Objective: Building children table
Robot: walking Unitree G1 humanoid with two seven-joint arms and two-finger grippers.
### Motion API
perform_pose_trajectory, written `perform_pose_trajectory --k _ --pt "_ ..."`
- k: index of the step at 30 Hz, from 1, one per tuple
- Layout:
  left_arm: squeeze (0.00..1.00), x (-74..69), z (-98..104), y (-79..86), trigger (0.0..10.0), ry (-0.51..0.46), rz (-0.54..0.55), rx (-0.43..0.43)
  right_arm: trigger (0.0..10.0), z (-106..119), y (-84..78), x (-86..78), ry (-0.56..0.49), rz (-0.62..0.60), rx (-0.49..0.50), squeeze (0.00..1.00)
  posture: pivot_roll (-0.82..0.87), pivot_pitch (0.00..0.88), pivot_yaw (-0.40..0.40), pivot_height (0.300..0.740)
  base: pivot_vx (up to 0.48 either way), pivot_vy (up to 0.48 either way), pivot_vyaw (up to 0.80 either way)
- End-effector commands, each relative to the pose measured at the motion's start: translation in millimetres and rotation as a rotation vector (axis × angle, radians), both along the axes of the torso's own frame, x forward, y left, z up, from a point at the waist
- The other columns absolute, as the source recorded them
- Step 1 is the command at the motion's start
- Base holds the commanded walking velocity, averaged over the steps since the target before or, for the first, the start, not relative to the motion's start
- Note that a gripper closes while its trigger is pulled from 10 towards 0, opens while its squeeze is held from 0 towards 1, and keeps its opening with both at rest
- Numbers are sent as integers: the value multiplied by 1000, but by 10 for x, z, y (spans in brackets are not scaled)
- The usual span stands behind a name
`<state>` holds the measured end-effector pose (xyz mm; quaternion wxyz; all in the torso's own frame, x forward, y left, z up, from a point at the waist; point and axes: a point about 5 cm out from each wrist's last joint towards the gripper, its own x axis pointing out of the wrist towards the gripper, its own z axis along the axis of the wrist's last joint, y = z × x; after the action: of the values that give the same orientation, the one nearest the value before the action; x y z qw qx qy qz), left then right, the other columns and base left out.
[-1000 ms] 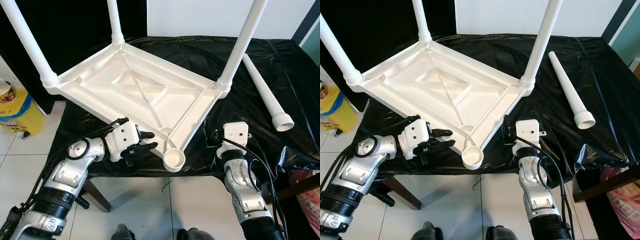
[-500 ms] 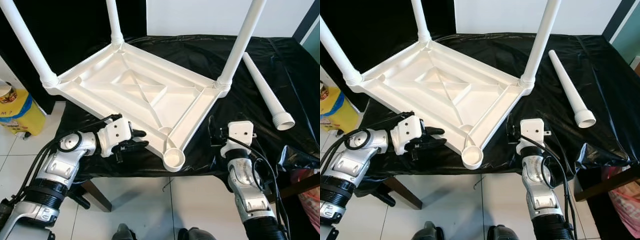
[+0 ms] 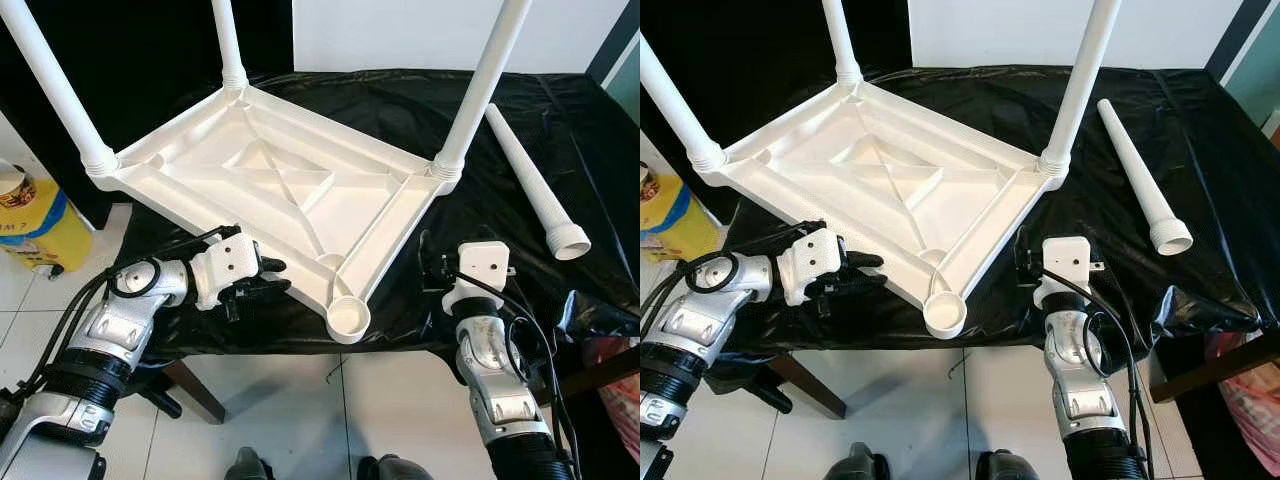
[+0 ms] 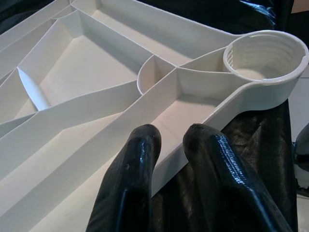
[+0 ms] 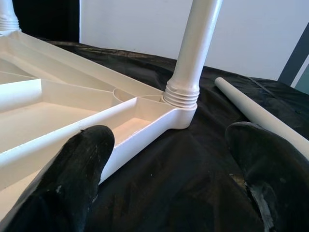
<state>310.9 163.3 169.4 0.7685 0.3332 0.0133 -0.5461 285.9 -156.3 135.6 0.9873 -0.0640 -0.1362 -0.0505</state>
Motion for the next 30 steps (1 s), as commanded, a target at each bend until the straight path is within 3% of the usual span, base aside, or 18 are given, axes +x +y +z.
perform_pose_trajectory --k 1,8,12,13,15,16,18,19,30 --pt "0 -63 -29 -17 10000 68 -126 69 10000 -18 -41 -15 10 -24 1 0 74 100 -11 740 0 0 0" --pt "0 -34 -43 -14 10000 70 -132 83 10000 -24 -60 -37 9 -38 1 0 60 101 5 740 0 0 0" --pt "0 22 -85 12 10000 66 -132 147 10000 -21 -76 -44 6 -49 -1 0 50 99 14 740 0 0 0" --pt "925 41 -97 17 10000 79 -125 154 10000 -18 -88 -44 4 -55 -2 0 43 99 19 740 0 0 0" --pt "925 41 -97 17 10000 79 -125 154 10000 -18 -88 -44 4 -55 -2 0 43 99 19 740 0 0 0" --pt "1000 56 -106 16 10000 98 -119 151 10000 -16 -96 -44 3 -59 -3 0 40 98 21 740 0 0 0" --pt "1000 70 -113 -1 10000 99 -125 158 10000 -11 -100 -48 1 -63 -4 0 25 96 30 740 0 0 0" --pt "24 80 -120 -18 10000 104 -133 162 10000 -6 -102 -54 -1 -65 -4 0 17 97 35 740 0 0 0" --pt "0 154 -151 -124 10000 107 -173 175 10000 -22 -92 -143 8 -56 -6 0 -21 111 60 740 0 0 0"
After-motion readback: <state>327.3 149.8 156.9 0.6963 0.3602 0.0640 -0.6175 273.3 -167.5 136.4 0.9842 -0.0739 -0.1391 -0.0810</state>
